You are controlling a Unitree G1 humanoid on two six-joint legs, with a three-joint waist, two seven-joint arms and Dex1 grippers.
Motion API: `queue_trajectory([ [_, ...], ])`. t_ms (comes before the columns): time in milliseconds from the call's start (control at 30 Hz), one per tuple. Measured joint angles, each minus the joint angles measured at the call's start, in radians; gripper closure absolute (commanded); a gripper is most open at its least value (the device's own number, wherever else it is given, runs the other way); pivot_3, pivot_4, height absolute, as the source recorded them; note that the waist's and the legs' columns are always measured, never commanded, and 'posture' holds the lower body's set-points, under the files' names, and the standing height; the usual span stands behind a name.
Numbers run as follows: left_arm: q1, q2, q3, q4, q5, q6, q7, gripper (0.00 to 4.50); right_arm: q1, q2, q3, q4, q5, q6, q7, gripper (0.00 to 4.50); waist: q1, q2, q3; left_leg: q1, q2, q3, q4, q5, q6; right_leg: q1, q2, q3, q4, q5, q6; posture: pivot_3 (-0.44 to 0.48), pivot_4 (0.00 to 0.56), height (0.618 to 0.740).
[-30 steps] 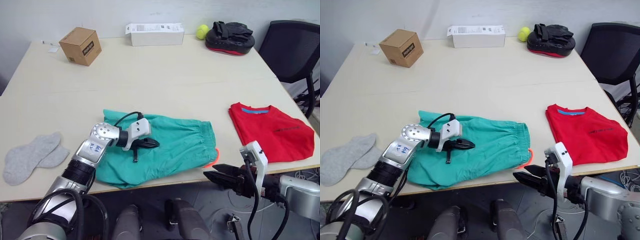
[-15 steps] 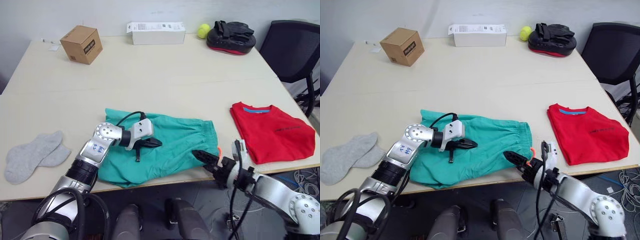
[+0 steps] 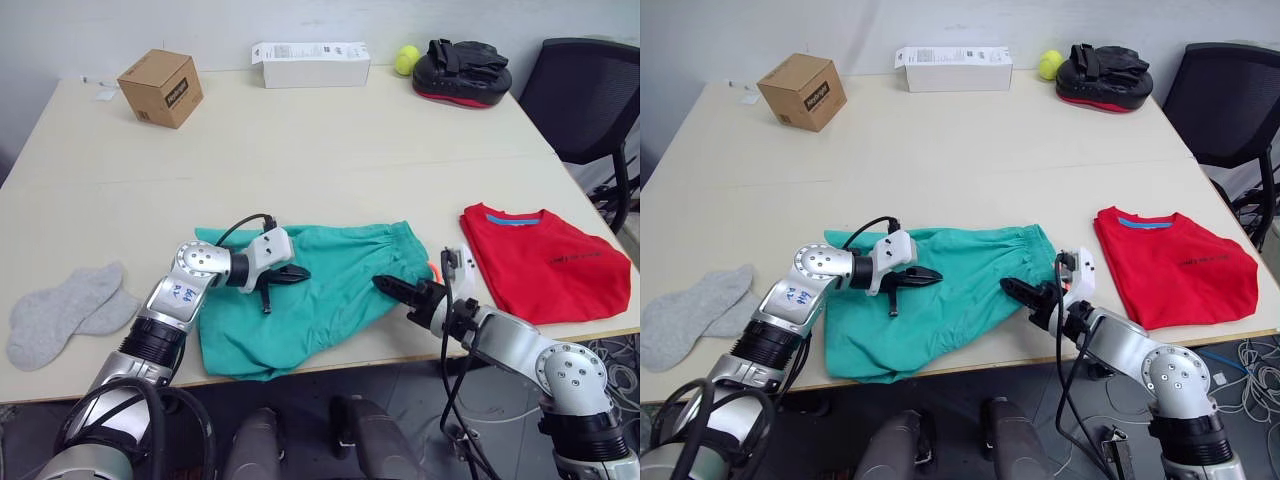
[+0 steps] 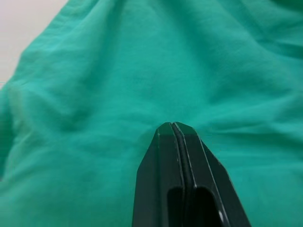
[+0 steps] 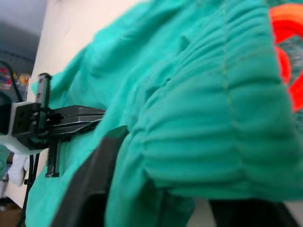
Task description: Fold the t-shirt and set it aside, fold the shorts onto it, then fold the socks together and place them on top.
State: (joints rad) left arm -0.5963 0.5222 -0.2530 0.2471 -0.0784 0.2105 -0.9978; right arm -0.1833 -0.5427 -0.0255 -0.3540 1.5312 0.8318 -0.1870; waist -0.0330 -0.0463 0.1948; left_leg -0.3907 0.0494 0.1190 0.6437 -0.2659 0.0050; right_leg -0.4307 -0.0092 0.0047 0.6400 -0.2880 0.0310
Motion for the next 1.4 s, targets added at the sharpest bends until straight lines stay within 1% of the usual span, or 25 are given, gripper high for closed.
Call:
queue_trajectory([
  [100,0.016,-0.001,0.012,-0.008,-0.001,0.004,0.012,4.50,-0.063,0.008,0.027,-0.015,-0.096,-0.003,0.094,4.32,-0.002,0.000,0.000,0.000,0.000,0.000,0.000,0.000,0.000,0.000,0.000,0.000,0.001,0.000,0.000,0.000,0.150,0.740],
  [133,0.024,-0.002,0.017,-0.014,-0.001,0.007,0.017,4.50,-0.093,0.007,0.041,-0.019,-0.145,-0.006,0.133,4.46,-0.003,0.000,0.000,0.001,0.000,0.000,0.000,0.000,0.000,0.000,0.000,0.000,0.001,0.000,0.000,0.000,0.150,0.740],
  [233,0.042,-0.002,0.021,-0.040,0.000,0.019,0.034,4.50,-0.181,-0.006,0.100,-0.061,-0.296,-0.028,0.287,4.46,-0.002,0.000,0.000,0.001,0.000,0.000,0.000,0.000,0.000,0.000,0.000,0.000,0.001,0.000,0.000,0.000,0.150,0.740],
  [333,0.057,-0.007,0.030,-0.056,-0.001,0.025,0.050,4.50,-0.249,-0.041,0.196,-0.095,-0.462,-0.063,0.479,4.46,-0.001,0.000,0.000,0.001,0.000,0.000,0.000,0.000,-0.001,0.000,0.000,-0.001,0.001,0.000,0.000,0.000,0.150,0.740],
  [400,0.069,-0.007,0.037,-0.078,-0.001,0.042,0.066,4.50,-0.296,-0.047,0.275,-0.091,-0.586,-0.110,0.603,4.46,-0.002,0.000,0.000,0.001,0.000,0.000,0.000,0.000,0.000,0.000,0.000,-0.001,0.001,0.000,0.000,0.000,0.150,0.740],
  [500,0.106,0.001,0.076,-0.130,-0.011,0.091,0.101,4.50,-0.380,-0.045,0.403,-0.032,-0.789,-0.218,0.766,4.46,-0.005,0.000,0.000,0.001,0.000,0.001,0.001,-0.001,-0.001,-0.001,0.000,-0.001,0.002,0.000,-0.001,0.000,0.150,0.740],
  [567,0.140,0.028,0.134,-0.185,-0.039,0.167,0.128,4.50,-0.423,-0.031,0.468,0.032,-0.914,-0.296,0.855,4.46,-0.009,0.000,0.000,0.001,0.000,0.001,0.001,-0.001,-0.001,-0.002,0.000,-0.001,0.004,-0.001,-0.002,0.000,0.150,0.740],
  [700,0.235,0.128,0.340,-0.400,-0.166,0.370,0.147,4.50,-0.467,0.037,0.535,0.141,-1.053,-0.397,0.982,4.46,-0.018,-0.001,0.000,-0.003,0.000,0.001,0.002,-0.002,-0.004,-0.010,-0.002,-0.002,0.012,-0.002,-0.004,0.000,0.150,0.740],
  [767,0.322,0.190,0.479,-0.540,-0.244,0.474,0.147,4.50,-0.494,0.074,0.557,0.177,-1.103,-0.444,1.040,4.46,-0.025,-0.001,0.000,-0.005,0.001,0.001,0.002,-0.003,-0.006,-0.013,-0.002,-0.002,0.015,-0.004,-0.006,0.000,0.150,0.740],
  [833,0.440,0.250,0.594,-0.638,-0.284,0.538,0.144,4.50,-0.505,0.105,0.572,0.210,-1.145,-0.486,1.092,4.46,-0.028,0.000,0.000,-0.003,0.001,0.001,0.002,-0.005,-0.009,-0.013,-0.001,-0.003,0.017,-0.007,-0.008,0.000,0.150,0.740],
  [900,0.544,0.269,0.659,-0.683,-0.289,0.555,0.151,4.50,-0.517,0.141,0.577,0.245,-1.175,-0.511,1.128,4.46,-0.025,0.000,0.001,-0.002,0.001,0.001,0.001,-0.005,-0.010,-0.013,-0.002,-0.003,0.017,-0.009,-0.009,0.000,0.150,0.740],
  [967,0.611,0.262,0.688,-0.706,-0.290,0.573,0.174,4.50,-0.530,0.171,0.583,0.270,-1.197,-0.530,1.161,4.46,-0.022,0.000,0.001,-0.002,0.001,0.000,0.002,-0.005,-0.010,-0.013,-0.002,-0.004,0.018,-0.009,-0.010,0.000,0.150,0.740],
  [1033,0.639,0.241,0.711,-0.717,-0.295,0.581,0.203,4.50,-0.554,0.204,0.610,0.286,-1.220,-0.546,1.202,4.46,-0.021,0.000,0.001,-0.002,0.001,0.000,0.002,-0.005,-0.009,-0.013,-0.002,-0.004,0.018,-0.009,-0.011,0.000,0.150,0.740],
  [1133,0.650,0.235,0.723,-0.732,-0.304,0.582,0.240,4.50,-0.581,0.259,0.648,0.331,-1.271,-0.557,1.238,3.79,-0.023,-0.001,0.000,-0.001,0.001,0.000,0.002,-0.004,-0.010,-0.012,-0.003,-0.004,0.018,-0.007,-0.014,0.000,0.150,0.740],
  [1267,0.656,0.235,0.724,-0.749,-0.314,0.577,0.257,4.50,-0.582,0.290,0.675,0.396,-1.317,-0.558,1.283,2.45,-0.023,-0.001,0.000,-0.001,0.001,0.000,0.002,-0.004,-0.011,-0.012,-0.004,-0.005,0.018,-0.007,-0.016,0.000,0.150,0.740],
  [1300,0.658,0.236,0.724,-0.748,-0.314,0.575,0.258,4.50,-0.582,0.291,0.674,0.396,-1.312,-0.554,1.305,2.07,-0.023,-0.001,0.000,-0.001,0.001,0.000,0.001,-0.003,-0.011,-0.012,-0.004,-0.005,0.018,-0.007,-0.016,0.000,0.150,0.740],
  [1333,0.659,0.239,0.724,-0.745,-0.314,0.573,0.258,4.50,-0.582,0.290,0.673,0.394,-1.301,-0.549,1.327,1.80,-0.023,-0.001,0.000,-0.001,0.001,0.000,0.001,-0.003,-0.010,-0.012,-0.004,-0.005,0.018,-0.007,-0.016,0.000,0.150,0.740],
  [1400,0.650,0.255,0.724,-0.727,-0.317,0.562,0.251,4.50,-0.578,0.284,0.651,0.376,-1.256,-0.531,1.385,1.05,-0.023,-0.001,0.000,-0.001,0.001,0.000,0.000,-0.003,-0.011,-0.013,-0.005,-0.007,0.018,-0.007,-0.016,0.000,0.150,0.740],
])
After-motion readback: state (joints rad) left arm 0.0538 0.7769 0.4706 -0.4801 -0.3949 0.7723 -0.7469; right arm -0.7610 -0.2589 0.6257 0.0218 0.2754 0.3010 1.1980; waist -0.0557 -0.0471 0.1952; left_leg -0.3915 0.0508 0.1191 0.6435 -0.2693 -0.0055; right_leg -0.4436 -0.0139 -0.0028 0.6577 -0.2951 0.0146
